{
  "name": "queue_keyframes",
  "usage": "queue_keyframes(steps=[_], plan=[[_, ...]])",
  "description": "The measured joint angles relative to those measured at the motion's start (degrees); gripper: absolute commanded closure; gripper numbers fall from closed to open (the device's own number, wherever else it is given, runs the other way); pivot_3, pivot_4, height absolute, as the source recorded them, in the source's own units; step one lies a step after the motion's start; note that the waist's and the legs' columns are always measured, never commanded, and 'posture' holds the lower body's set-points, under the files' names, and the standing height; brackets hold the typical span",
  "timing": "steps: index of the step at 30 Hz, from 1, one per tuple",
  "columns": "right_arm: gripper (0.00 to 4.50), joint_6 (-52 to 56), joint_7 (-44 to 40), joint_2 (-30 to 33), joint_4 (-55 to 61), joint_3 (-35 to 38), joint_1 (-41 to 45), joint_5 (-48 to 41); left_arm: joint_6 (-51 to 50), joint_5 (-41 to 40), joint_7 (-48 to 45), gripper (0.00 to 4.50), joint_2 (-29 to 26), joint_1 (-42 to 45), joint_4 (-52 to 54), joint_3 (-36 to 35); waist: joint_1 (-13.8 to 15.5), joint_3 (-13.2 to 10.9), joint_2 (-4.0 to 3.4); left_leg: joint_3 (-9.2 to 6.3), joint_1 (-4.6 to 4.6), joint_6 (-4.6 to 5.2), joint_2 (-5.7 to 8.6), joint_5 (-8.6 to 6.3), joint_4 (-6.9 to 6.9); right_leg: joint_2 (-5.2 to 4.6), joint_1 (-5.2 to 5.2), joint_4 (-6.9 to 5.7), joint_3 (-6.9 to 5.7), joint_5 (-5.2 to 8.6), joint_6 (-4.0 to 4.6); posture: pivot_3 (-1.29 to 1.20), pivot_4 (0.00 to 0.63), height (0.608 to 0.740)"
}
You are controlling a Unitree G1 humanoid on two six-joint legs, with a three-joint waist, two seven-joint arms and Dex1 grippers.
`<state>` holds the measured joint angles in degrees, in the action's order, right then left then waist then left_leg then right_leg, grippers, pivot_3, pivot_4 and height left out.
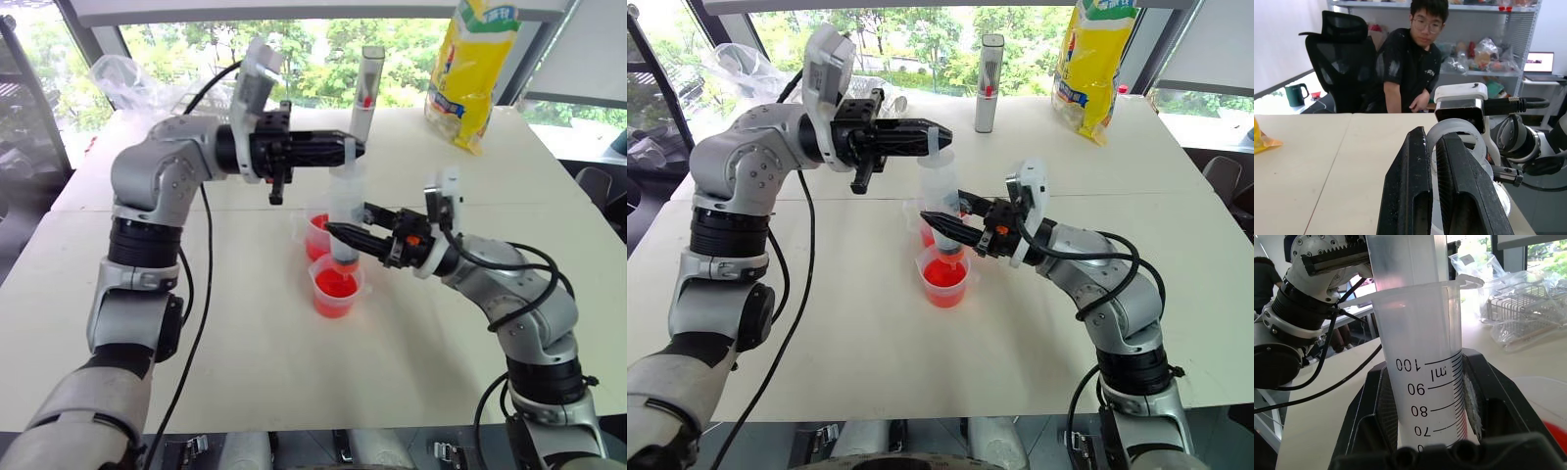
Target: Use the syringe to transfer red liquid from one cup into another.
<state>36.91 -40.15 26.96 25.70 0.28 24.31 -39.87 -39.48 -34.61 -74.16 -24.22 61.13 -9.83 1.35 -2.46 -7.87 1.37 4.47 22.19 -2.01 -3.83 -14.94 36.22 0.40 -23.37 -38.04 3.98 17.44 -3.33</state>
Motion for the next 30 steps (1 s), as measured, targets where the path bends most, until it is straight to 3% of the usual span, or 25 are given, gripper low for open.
queue_keyframes(steps=[28,30], plan=[[3.06,6.25,3.09,0.15,0.06,0.75,4.04,-6.37,-1.74,-0.19,1.64,4.45,-0.43,-2.25,3.64,-0.52,0.00,0.00,0.00,-0.01,0.01,0.00,-0.01,0.00,0.00,-0.01,0.00,0.00,0.00,0.00,0.00,0.00,0.150,0.740],[3.06,6.25,3.20,0.21,0.06,0.78,4.04,-6.46,-2.58,-0.45,1.90,3.76,-0.43,-2.07,3.61,-0.60,0.00,0.00,0.00,-0.01,0.01,0.00,-0.01,0.00,0.00,-0.01,0.00,0.00,0.00,0.00,0.00,0.00,0.150,0.740]])
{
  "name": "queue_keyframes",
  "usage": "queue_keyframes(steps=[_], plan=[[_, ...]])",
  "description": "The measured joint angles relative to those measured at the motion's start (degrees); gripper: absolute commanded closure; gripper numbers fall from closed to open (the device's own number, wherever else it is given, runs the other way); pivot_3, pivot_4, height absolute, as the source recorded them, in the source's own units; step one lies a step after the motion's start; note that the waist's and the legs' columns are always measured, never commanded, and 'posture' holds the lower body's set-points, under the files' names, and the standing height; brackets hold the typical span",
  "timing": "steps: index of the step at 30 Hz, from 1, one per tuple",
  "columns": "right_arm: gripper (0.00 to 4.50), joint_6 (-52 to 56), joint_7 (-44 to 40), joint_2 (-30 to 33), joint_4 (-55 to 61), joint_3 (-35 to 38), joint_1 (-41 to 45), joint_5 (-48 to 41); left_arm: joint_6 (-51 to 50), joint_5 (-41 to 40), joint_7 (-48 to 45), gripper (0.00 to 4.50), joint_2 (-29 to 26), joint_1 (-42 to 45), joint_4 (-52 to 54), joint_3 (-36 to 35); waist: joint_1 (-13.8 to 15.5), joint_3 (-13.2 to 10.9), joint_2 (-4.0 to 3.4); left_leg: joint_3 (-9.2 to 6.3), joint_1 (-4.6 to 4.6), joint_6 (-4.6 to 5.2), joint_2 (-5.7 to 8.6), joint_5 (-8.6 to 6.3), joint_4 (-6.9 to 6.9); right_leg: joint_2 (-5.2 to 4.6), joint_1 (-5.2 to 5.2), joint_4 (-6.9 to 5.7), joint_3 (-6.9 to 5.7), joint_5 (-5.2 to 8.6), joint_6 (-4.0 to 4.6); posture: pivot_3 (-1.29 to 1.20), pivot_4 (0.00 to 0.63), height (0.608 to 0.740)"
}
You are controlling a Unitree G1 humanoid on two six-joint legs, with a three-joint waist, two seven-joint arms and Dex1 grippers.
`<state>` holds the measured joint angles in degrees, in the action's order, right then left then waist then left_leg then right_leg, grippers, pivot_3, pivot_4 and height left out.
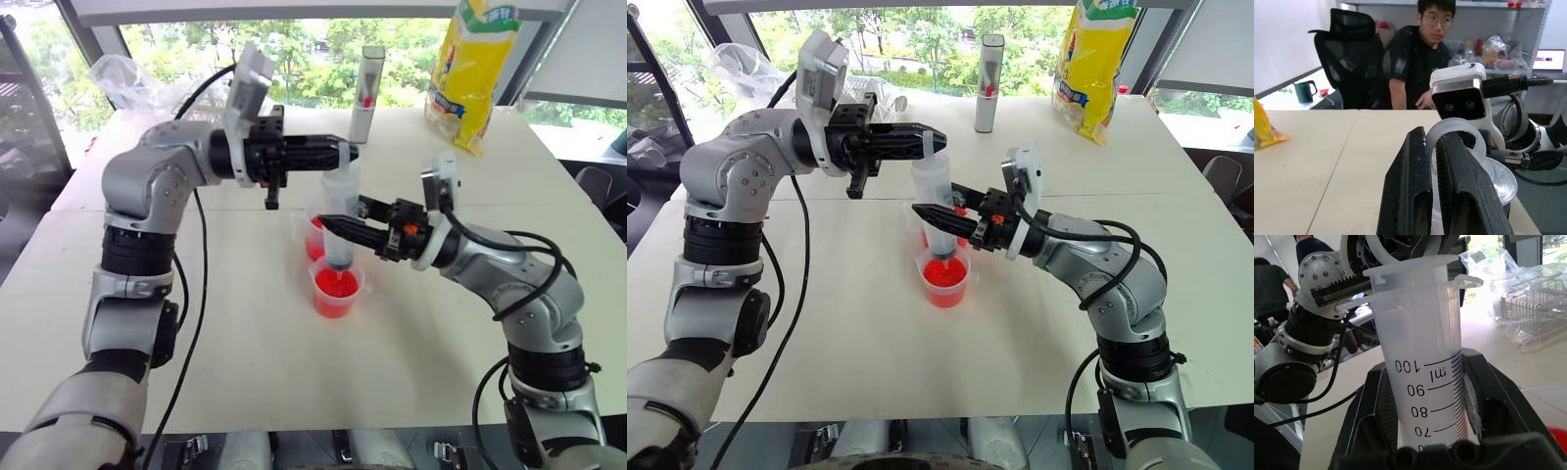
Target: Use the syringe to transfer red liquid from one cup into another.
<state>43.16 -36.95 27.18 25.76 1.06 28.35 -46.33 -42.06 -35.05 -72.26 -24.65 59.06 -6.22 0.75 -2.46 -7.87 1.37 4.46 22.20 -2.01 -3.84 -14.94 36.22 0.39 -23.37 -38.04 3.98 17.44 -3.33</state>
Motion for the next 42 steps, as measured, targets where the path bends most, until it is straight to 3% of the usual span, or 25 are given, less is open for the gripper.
queue_keyframes(steps=[2,8,19,24,29,36,42], plan=[[3.06,0.00,0.15,0.02,0.13,0.20,0.00,-0.07,-0.71,-0.55,0.33,3.01,0.21,0.42,-0.17,-0.31,0.02,0.00,0.00,0.00,0.00,0.00,0.00,0.00,0.00,0.00,0.00,0.00,0.00,0.00,0.00,0.00,0.150,0.740],[3.06,0.00,-0.02,0.00,2.04,-0.05,0.01,-0.20,-1.35,-0.52,1.67,0.03,-1.10,1.33,-1.86,-1.88,-0.08,0.00,0.00,-0.01,-0.01,0.00,0.00,0.00,-0.01,0.00,-0.01,0.00,0.00,0.00,0.00,0.00,0.150,0.740],[3.06,-0.64,1.17,-0.13,1.47,0.38,1.26,-0.03,1.64,2.46,-0.42,0.01,-13.69,-3.13,-5.01,-1.99,-0.13,-0.01,-0.01,0.00,-0.04,0.00,-0.03,0.00,-0.04,0.00,-0.03,-0.01,0.00,0.01,0.01,0.00,0.150,0.740],[3.06,-0.77,1.09,0.31,1.54,0.62,1.38,-0.10,1.85,3.03,0.12,0.01,-19.74,-7.02,-6.02,-5.47,0.05,-0.01,0.01,0.01,0.03,0.00,-0.03,0.00,-0.03,-0.05,-0.05,0.02,-0.01,0.01,0.01,0.00,0.150,0.740],[3.06,3.63,2.33,3.43,-0.53,0.49,6.34,0.06,0.83,1.03,2.17,0.01,-18.48,-10.71,-1.08,-6.98,0.39,-0.01,0.01,0.04,0.05,0.00,-0.02,0.00,0.04,-0.13,-0.03,0.01,-0.02,0.00,0.01,0.00,0.150,0.740],[3.06,26.07,12.69,6.52,-19.20,6.60,27.31,-3.53,0.26,-0.71,5.81,0.01,-15.70,-15.76,5.35,-7.05,-0.09,-0.01,0.00,0.04,0.01,0.01,-0.09,0.00,-0.08,-0.08,-0.08,0.01,0.05,0.01,0.05,0.00,0.150,0.740],[3.06,38.19,14.28,10.81,-34.74,0.64,38.18,3.16,0.36,-1.34,8.64,0.01,-15.19,-19.62,9.71,-7.09,-0.11,-0.01,-0.01,0.08,0.11,0.03,-0.06,-0.01,-0.18,-0.10,-0.20,0.09,0.12,0.03,0.08,0.00,0.150,0.740]])
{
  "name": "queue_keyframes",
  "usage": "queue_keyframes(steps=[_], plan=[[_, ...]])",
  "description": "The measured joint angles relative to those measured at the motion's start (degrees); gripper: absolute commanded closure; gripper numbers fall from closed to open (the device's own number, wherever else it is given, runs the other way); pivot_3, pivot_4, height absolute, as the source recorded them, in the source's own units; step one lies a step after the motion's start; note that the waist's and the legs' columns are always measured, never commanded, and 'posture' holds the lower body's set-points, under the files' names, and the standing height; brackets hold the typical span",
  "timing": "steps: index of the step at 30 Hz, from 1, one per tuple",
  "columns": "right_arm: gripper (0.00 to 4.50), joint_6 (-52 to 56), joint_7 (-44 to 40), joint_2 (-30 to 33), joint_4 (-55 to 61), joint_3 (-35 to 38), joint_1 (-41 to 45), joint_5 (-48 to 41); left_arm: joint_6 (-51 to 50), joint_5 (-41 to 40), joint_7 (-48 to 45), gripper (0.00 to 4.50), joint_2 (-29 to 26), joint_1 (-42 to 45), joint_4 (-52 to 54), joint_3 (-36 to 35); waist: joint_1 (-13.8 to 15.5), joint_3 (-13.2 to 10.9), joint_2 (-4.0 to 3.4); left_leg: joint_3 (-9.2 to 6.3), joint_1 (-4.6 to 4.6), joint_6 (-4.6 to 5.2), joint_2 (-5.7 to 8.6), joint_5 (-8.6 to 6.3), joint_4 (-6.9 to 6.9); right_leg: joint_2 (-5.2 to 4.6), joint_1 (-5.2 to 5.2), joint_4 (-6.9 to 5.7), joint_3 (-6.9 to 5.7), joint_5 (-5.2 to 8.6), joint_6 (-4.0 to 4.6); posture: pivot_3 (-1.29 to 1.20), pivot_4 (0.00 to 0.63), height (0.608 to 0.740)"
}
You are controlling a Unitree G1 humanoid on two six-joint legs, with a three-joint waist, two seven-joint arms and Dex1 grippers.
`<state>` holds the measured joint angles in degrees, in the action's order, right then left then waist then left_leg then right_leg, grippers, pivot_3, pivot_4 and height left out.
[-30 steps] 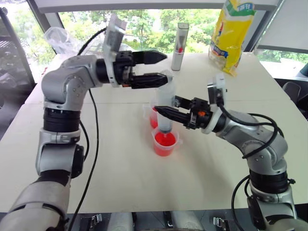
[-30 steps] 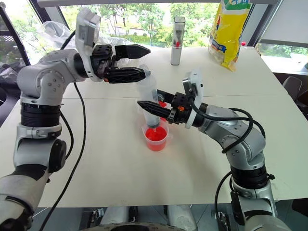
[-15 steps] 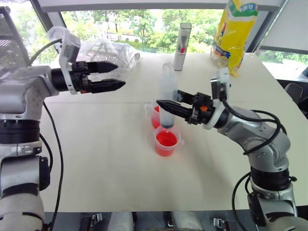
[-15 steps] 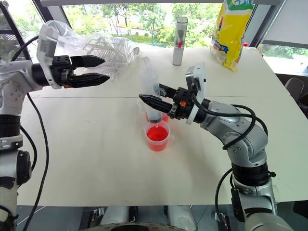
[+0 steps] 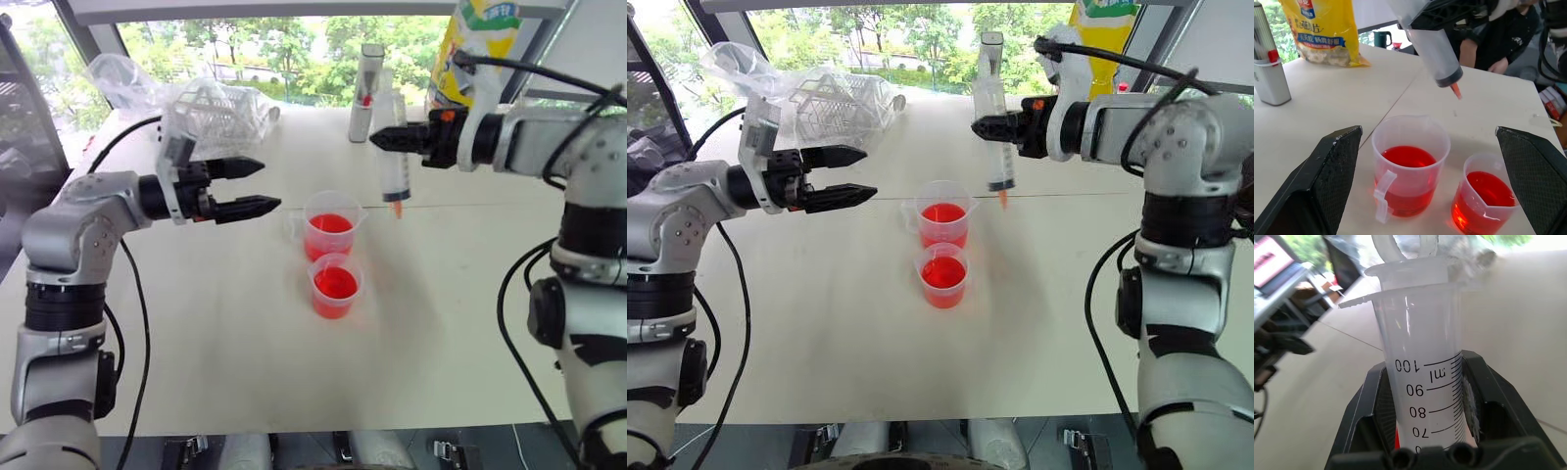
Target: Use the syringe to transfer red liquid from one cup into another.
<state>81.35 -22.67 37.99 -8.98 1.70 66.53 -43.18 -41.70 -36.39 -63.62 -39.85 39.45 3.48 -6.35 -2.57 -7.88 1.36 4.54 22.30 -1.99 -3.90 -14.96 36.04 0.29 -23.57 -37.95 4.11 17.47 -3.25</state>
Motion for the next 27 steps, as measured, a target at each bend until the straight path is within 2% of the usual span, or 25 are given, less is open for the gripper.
queue_keyframes(steps=[5,14,20,27], plan=[[3.06,4.34,-0.06,0.31,-8.50,-7.65,-0.56,6.60,-0.08,-0.50,1.75,0.01,-0.01,-2.18,2.28,-0.03,0.04,-0.01,-0.01,0.01,0.06,0.00,0.04,0.00,0.06,0.01,-0.03,-0.02,0.00,-0.01,-0.01,0.00,0.150,0.740],[3.06,5.66,-0.60,-3.00,-11.60,-12.14,-10.37,13.05,-1.26,-3.21,4.16,0.01,-0.61,-4.04,5.80,-1.49,-0.07,-0.01,-0.01,0.00,0.05,0.00,0.03,0.00,0.06,0.03,-0.03,-0.03,0.00,-0.01,-0.03,0.00,0.150,0.740],[0.18,4.94,-1.81,-4.40,-11.36,-12.39,-11.51,15.16,-1.87,-4.47,5.18,0.00,-0.71,-4.12,6.39,-1.60,-0.06,0.01,0.01,-0.02,0.00,0.00,0.03,0.00,0.06,0.06,0.03,-0.03,-0.03,-0.01,-0.03,0.00,0.150,0.740],[0.08,3.59,-4.75,-2.50,-7.67,-13.83,-12.84,16.28,-1.97,-5.61,5.25,0.00,-1.30,-4.39,6.91,-1.60,0.01,0.01,0.01,-0.03,0.00,0.00,0.04,0.00,0.07,0.06,0.05,-0.02,-0.03,-0.01,-0.03,0.00,0.150,0.740]])
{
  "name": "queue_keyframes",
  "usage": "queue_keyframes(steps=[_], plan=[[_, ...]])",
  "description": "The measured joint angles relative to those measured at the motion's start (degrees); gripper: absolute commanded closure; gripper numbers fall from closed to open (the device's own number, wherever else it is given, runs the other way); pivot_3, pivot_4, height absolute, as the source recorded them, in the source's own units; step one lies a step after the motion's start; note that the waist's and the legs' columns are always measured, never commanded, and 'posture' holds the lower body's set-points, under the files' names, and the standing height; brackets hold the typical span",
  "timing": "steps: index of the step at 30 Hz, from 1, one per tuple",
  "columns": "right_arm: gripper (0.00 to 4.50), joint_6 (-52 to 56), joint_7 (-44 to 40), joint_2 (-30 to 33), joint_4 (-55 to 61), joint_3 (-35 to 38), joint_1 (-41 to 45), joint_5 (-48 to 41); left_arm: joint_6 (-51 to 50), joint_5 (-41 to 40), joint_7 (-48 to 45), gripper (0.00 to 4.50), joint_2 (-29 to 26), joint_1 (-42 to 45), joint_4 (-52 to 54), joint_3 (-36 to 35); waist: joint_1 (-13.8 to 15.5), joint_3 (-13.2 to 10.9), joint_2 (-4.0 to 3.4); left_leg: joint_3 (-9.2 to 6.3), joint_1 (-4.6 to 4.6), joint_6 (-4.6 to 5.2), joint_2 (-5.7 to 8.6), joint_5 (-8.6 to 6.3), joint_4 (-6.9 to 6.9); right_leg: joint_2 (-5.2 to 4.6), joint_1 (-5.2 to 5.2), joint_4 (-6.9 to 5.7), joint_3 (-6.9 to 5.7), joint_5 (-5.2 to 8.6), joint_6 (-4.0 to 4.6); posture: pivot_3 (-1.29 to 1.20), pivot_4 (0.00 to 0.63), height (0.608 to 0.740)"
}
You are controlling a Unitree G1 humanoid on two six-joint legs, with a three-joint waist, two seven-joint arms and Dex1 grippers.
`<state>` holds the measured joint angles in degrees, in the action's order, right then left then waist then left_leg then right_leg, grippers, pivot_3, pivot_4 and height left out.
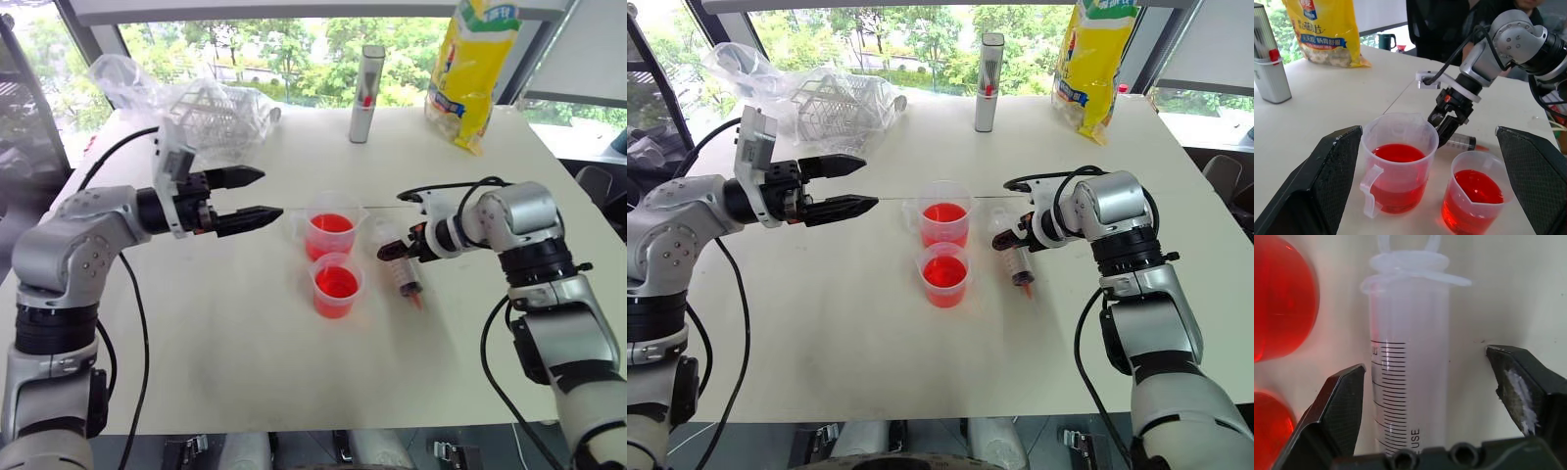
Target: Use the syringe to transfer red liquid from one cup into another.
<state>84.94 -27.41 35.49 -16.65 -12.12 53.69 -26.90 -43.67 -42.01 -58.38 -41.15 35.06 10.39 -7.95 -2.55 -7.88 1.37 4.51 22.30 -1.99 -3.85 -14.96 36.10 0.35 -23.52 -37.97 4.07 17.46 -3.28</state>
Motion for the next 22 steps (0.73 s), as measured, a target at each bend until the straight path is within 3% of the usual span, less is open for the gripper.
queue_keyframes(steps=[8,12,15,22], plan=[[0.08,-6.39,-10.36,13.09,19.20,1.33,-3.18,-2.32,-2.51,-1.87,1.60,0.00,-2.14,-4.13,4.13,-0.48,-0.01,-0.02,-0.03,-0.02,0.01,0.00,-0.02,0.00,-0.07,-0.01,-0.02,0.04,0.00,0.01,-0.01,0.00,0.150,0.740],[0.08,-10.83,-18.64,19.00,28.38,8.20,-5.75,-7.19,-3.74,-3.27,2.86,0.00,-3.65,-6.77,6.12,-2.54,0.04,-0.04,0.00,-0.07,-0.05,0.00,-0.03,-0.01,-0.07,0.00,0.04,0.04,-0.04,0.01,-0.01,0.00,0.150,0.740],[0.08,-17.54,-25.66,23.51,37.14,13.92,-12.63,-10.46,-4.67,-3.94,3.55,0.00,-5.01,-8.18,7.77,-3.43,0.13,-0.02,0.05,-0.11,-0.11,0.00,-0.04,-0.01,-0.09,-0.02,0.18,0.16,-0.09,0.02,-0.02,0.00,0.150,0.740],[0.08,-25.11,-30.66,25.03,44.98,20.94,-24.59,-12.99,-6.02,-6.34,5.46,0.00,-6.11,-10.06,9.72,-5.83,0.01,-0.04,0.06,-0.06,-0.17,0.00,-0.05,-0.01,-0.03,-0.06,0.26,0.22,-0.05,0.01,-0.03,0.00,0.150,0.740]])
